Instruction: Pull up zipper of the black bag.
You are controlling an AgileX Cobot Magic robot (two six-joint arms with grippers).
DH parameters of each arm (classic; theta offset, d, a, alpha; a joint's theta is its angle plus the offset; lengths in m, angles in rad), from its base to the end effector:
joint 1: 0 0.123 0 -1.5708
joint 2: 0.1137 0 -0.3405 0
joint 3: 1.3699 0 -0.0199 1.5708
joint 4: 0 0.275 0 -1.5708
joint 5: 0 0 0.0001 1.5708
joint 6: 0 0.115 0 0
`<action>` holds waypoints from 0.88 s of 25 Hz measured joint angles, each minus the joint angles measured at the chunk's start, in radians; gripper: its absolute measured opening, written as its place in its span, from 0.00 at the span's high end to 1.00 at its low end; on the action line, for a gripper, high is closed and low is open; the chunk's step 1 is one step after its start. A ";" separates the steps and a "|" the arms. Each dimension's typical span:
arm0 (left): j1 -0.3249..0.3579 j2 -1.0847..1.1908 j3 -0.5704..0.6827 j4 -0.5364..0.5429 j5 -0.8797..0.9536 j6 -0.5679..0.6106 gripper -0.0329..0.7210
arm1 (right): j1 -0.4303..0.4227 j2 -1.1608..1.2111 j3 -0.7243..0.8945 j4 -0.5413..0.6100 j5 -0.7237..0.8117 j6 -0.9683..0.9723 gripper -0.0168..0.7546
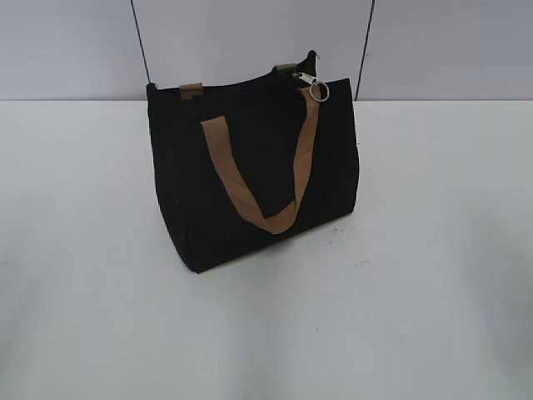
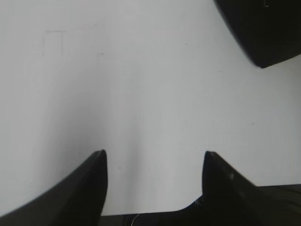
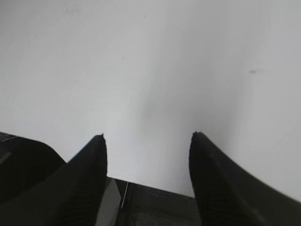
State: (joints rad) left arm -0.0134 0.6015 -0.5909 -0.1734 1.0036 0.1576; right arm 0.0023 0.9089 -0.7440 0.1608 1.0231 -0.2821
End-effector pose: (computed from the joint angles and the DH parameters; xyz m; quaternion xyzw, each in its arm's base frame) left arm 0.0842 -0.0179 0.2966 0.0598 0.9434 -0.0611 0.3204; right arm 0.1503 0.0161 0.3108 -0.1129 0.9631 0.0433 0.2405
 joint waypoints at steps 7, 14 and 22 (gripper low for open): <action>0.000 -0.201 0.037 -0.008 0.025 0.000 0.32 | 0.000 -0.221 0.197 0.004 -0.001 0.000 0.41; 0.000 -0.366 0.061 -0.012 0.057 0.000 0.32 | 0.000 -0.404 0.245 0.035 0.052 0.001 0.41; 0.000 -0.526 0.061 -0.012 0.058 -0.001 0.32 | 0.000 -0.626 0.255 0.037 0.071 0.002 0.41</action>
State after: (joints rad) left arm -0.0134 0.0755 -0.5300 -0.1853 1.0618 0.1566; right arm 0.0023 0.2827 -0.4889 0.1981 1.0942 -0.2796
